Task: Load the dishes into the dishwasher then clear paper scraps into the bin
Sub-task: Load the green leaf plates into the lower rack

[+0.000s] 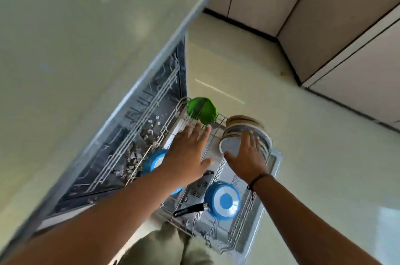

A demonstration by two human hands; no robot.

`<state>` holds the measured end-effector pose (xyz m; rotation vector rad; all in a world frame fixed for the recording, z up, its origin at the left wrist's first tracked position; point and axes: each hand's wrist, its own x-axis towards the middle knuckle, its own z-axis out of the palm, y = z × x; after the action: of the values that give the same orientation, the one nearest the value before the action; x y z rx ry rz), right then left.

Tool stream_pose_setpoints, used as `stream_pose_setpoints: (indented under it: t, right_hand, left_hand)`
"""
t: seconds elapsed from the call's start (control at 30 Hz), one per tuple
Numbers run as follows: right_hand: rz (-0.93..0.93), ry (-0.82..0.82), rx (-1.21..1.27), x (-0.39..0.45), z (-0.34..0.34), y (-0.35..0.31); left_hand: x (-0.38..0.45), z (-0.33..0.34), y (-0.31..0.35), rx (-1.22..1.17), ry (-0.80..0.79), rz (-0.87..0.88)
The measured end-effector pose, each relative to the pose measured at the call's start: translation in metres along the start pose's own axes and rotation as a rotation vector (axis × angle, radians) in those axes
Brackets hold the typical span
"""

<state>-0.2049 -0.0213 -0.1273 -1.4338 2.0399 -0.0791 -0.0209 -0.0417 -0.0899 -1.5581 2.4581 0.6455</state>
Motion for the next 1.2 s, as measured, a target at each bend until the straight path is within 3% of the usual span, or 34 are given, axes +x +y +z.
stream_pose_setpoints:
  t: [0.17, 0.33, 0.5, 0.63, 0.83, 1.0, 1.07, 1.2]
  right_hand:
    - [-0.286, 0.174, -0.083, -0.073, -0.084, -0.075]
    - [-0.597, 0.270, -0.157, -0.141, -0.121, -0.172]
    - [-0.887, 0.249, -0.226, -0.218, -0.096, -0.272]
    - [-1.088, 0.209, -0.260, -0.295, -0.039, -0.350]
    - [-1.366, 0.076, -0.178, -0.419, 0.071, -0.453]
    - [-1.510, -0.119, -0.222, -0.491, 0.149, -0.513]
    - [-1.495, -0.254, -0.223, -0.511, 0.172, -0.534]
    - [-1.271, -0.585, -0.117, -0.528, 0.212, -0.580]
  left_hand:
    - [-0.092, -0.100, 0.011, 0.096, 0.313, 0.046]
    - [-0.187, -0.165, -0.017, 0.138, 0.586, -0.072]
    - [-0.307, -0.177, -0.081, 0.086, 0.655, -0.394]
    - [-0.426, -0.157, -0.127, 0.000, 0.807, -0.601]
    - [-0.604, -0.111, -0.185, -0.052, 0.894, -0.930]
    - [-0.697, -0.081, -0.217, -0.127, 0.955, -1.150]
    - [-0.720, -0.072, -0.232, -0.183, 0.964, -1.218]
    - [-0.751, -0.057, -0.281, -0.172, 0.864, -1.396]
